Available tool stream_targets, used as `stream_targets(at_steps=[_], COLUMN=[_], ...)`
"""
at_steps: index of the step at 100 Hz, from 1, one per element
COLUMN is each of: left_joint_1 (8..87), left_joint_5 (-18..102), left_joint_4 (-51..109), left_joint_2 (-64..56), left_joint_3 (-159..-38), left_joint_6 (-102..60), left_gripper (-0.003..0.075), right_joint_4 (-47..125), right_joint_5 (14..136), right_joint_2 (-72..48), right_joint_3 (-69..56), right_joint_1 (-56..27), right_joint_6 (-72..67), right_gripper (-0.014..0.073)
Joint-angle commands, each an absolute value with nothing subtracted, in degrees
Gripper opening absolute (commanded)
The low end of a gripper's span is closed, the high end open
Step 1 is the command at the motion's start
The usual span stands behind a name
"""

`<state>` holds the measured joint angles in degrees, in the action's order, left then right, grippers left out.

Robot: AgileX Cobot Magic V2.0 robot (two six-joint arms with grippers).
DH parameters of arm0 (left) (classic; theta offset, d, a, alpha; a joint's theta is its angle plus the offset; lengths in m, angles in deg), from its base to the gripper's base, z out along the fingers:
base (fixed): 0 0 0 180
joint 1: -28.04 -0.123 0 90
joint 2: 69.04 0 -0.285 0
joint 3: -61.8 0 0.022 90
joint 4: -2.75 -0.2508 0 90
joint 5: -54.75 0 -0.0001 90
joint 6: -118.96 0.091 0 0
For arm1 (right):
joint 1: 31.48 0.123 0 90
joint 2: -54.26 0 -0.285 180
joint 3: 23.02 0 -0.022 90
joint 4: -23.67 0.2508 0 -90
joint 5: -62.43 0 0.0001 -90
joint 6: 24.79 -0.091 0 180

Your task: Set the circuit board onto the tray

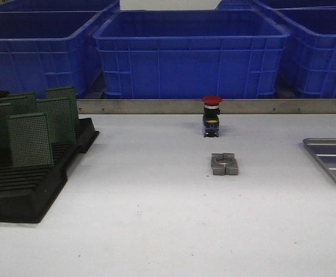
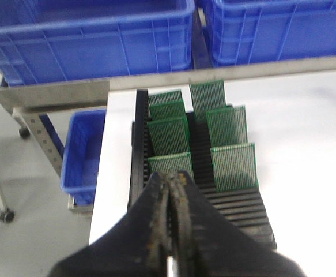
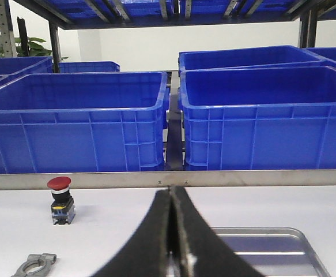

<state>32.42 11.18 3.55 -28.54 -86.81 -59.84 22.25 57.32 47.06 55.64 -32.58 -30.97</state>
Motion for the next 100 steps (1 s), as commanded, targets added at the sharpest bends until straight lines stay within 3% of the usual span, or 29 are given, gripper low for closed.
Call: stream_targets(at_steps=[1, 58, 70, 87, 94, 100], left_joint_1=[32.2, 32.2, 32.2, 32.2, 32.2, 32.2], left_joint_5=[13.2, 11.4, 10.9, 10.7, 10.7, 11.0], left_joint_4=[3.7, 4.0, 4.1, 3.9, 3.9, 4.0], left_joint_2=[-24.4, -16.3, -16.3, -16.3, -16.3, -16.3], left_joint_3=[-90.6, -91.1, -91.1, -91.1, -91.1, -91.1], left_joint_6=[-59.6, -59.6, -59.6, -59.4, -59.4, -59.4], left_gripper=[-0.0018, -0.0001, 0.0126, 0.0452, 0.0507, 0.0499], right_joint_4=[21.7, 21.7, 21.7, 21.7, 21.7, 21.7], right_joint_5=[53.1, 53.1, 53.1, 53.1, 53.1, 53.1], right_joint_2=[48.3, 48.3, 48.3, 48.3, 48.3, 48.3], right_joint_3=[54.9, 54.9, 54.9, 54.9, 54.9, 54.9], right_joint_1=[-32.7, -32.7, -32.7, -32.7, -32.7, -32.7], right_joint_6=[-30.7, -30.7, -30.7, -30.7, -30.7, -30.7], right_gripper=[-0.0069, -0.0069, -0.0069, -0.0069, -0.0069, -0.0069])
